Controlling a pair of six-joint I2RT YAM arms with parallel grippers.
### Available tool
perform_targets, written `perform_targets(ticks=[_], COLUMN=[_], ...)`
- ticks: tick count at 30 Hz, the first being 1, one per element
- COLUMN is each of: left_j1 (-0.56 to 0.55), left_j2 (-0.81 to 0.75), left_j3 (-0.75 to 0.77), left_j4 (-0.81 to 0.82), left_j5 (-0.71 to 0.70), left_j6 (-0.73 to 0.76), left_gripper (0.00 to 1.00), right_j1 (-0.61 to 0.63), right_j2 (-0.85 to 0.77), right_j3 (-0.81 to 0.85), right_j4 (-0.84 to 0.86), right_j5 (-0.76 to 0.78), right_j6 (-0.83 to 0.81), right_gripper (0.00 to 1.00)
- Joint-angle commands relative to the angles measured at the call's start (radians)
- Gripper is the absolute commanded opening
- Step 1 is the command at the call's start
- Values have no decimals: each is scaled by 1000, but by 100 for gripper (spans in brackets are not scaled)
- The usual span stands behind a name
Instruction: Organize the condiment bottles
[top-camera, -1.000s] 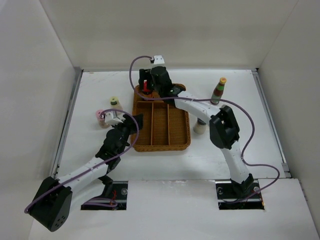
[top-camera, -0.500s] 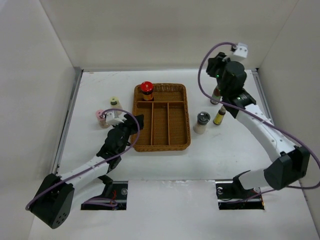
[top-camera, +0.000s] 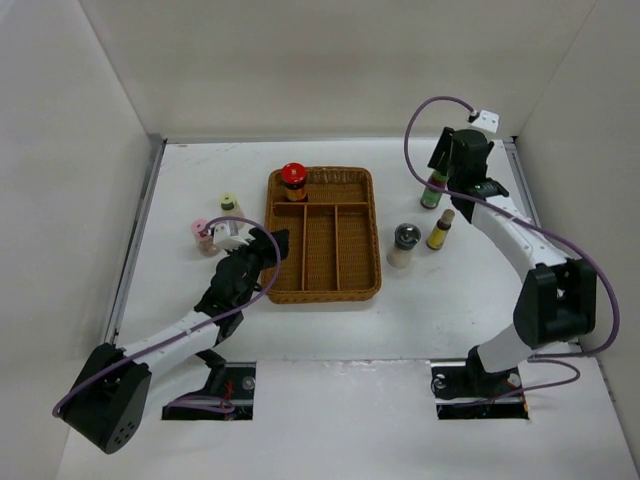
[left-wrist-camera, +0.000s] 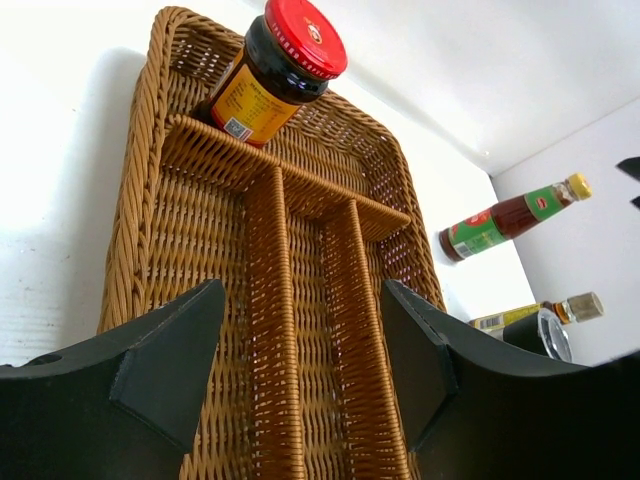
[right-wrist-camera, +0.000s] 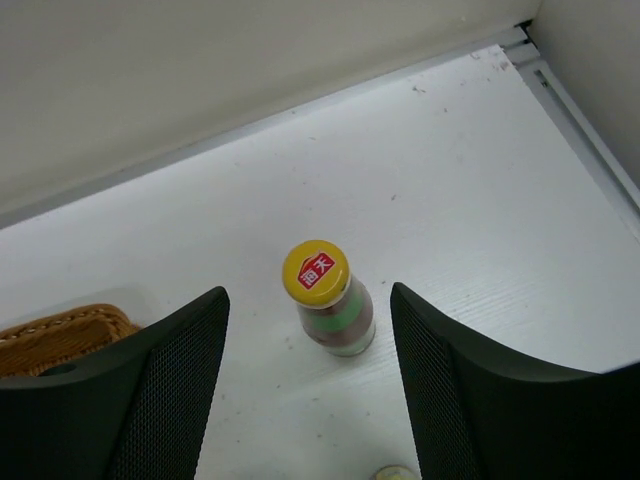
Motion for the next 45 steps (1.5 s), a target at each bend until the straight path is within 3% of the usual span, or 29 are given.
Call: perform_targets(ticks=[1,14,24,32,45], left_j1=[0,0,3,3,1], left_j2=[-4,25,53,67,41], left_j3=[17,20,22,25,17], left_j4=[55,68,85,93,90], left_j5=[14,14,16,26,28], left_j6=[-6,-6,-8,-14,-14], left_gripper=[63,63,63,63,63], right_j1=[-20,-43,-42,-40,96], right_j2=[30,166,183,142,-18], right_j3=[21,110,116,92,149], right_j4=[11,31,39,71,92], right_j5=[-53,-85,-39,21,19], right_j6=[-7,-1,-16,-31,-88], right_gripper=[71,65,45,29,25])
